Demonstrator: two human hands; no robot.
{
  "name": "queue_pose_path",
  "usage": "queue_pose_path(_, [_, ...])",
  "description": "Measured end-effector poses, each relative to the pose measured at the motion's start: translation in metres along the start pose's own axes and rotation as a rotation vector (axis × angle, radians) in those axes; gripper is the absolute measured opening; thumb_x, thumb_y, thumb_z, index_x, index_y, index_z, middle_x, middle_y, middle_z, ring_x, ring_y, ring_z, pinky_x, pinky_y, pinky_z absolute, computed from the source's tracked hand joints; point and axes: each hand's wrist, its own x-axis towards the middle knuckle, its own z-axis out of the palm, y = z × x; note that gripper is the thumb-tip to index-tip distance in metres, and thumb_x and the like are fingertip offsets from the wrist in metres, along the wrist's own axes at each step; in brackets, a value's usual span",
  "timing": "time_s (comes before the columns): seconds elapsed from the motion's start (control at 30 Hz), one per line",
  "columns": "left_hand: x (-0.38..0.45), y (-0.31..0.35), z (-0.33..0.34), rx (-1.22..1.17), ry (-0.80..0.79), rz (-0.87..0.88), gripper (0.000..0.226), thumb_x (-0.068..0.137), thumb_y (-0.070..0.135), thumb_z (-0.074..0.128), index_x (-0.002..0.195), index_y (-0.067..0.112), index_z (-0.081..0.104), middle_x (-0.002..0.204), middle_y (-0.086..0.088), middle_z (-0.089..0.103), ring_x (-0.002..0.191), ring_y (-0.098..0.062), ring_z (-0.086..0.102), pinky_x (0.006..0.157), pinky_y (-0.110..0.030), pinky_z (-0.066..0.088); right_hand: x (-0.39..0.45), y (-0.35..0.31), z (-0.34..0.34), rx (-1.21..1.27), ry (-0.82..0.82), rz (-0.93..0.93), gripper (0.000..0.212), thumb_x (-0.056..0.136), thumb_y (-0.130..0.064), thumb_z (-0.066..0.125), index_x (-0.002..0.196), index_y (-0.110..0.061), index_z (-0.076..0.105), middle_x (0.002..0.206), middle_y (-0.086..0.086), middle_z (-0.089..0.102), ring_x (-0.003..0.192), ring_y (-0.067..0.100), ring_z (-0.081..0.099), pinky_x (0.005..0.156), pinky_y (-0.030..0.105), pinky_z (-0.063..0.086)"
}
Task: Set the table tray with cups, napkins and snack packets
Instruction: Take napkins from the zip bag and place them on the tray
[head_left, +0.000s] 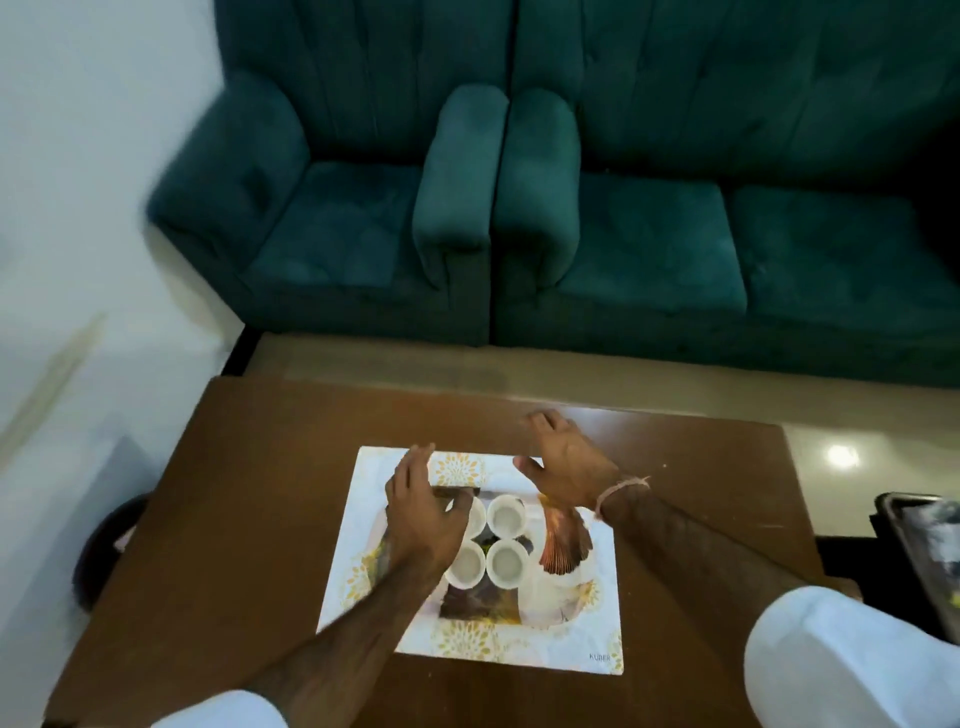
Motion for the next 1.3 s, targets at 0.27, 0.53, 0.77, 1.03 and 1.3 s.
queue_pose_path(0.27, [0.069, 0.158, -0.106, 0.148, -0.016, 0.433, 0.069, 0.088, 0.031, 0.067, 0.148, 0.015, 0.037, 0.156, -0.009, 0.034, 0.143, -0.026, 0.029, 0.116, -0.042, 0.028, -0.029, -0.064, -0.159, 0.012, 0.329, -0.034, 0.065, 0.093, -0.037, 0.057, 0.148, -0.017, 0.028, 0.159, 0.007, 0.023, 0.138, 0.031, 0.036, 0.109, 0.052, 0.039])
queue_pose_path(0.53, [0.069, 0.319, -0.192, 0.205, 0.070, 0.698, 0.077, 0.086, 0.039, 0.066, 0.151, 0.019, 0.030, 0.157, -0.006, 0.030, 0.144, -0.025, 0.027, 0.116, -0.045, 0.028, -0.090, -0.109, -0.322, -0.086, 0.628, -0.066, 0.069, 0.093, -0.039, 0.058, 0.149, -0.015, 0.026, 0.162, 0.006, 0.018, 0.138, 0.035, 0.036, 0.108, 0.052, 0.039])
queue_pose_path(0.77, [0.050, 0.428, -0.214, 0.213, 0.073, 0.862, 0.083, 0.084, 0.041, 0.065, 0.153, 0.023, 0.022, 0.161, -0.007, 0.022, 0.146, -0.028, 0.020, 0.115, -0.048, 0.024, -0.157, -0.110, -0.415, -0.094, 0.795, -0.002, 0.071, 0.092, -0.041, 0.058, 0.150, -0.018, 0.024, 0.163, 0.005, 0.016, 0.141, 0.034, 0.032, 0.112, 0.053, 0.036])
queue_pose_path(1.03, [-0.004, 0.500, -0.144, 0.254, -0.066, 0.990, 0.086, 0.083, 0.045, 0.064, 0.154, 0.026, 0.019, 0.162, -0.007, 0.021, 0.146, -0.029, 0.020, 0.115, -0.050, 0.024, -0.237, -0.032, -0.435, -0.121, 0.855, 0.206, 0.068, 0.092, -0.041, 0.056, 0.149, -0.020, 0.026, 0.162, 0.005, 0.017, 0.141, 0.032, 0.033, 0.109, 0.053, 0.038])
queue_pose_path(1.3, [-0.093, 0.547, 0.004, 0.288, -0.249, 1.035, 0.083, 0.082, 0.044, 0.064, 0.152, 0.026, 0.022, 0.159, -0.004, 0.025, 0.144, -0.028, 0.024, 0.113, -0.048, 0.027, -0.332, 0.122, -0.414, -0.088, 0.816, 0.421, 0.065, 0.092, -0.042, 0.056, 0.148, -0.019, 0.029, 0.162, 0.004, 0.016, 0.142, 0.032, 0.030, 0.109, 0.055, 0.035])
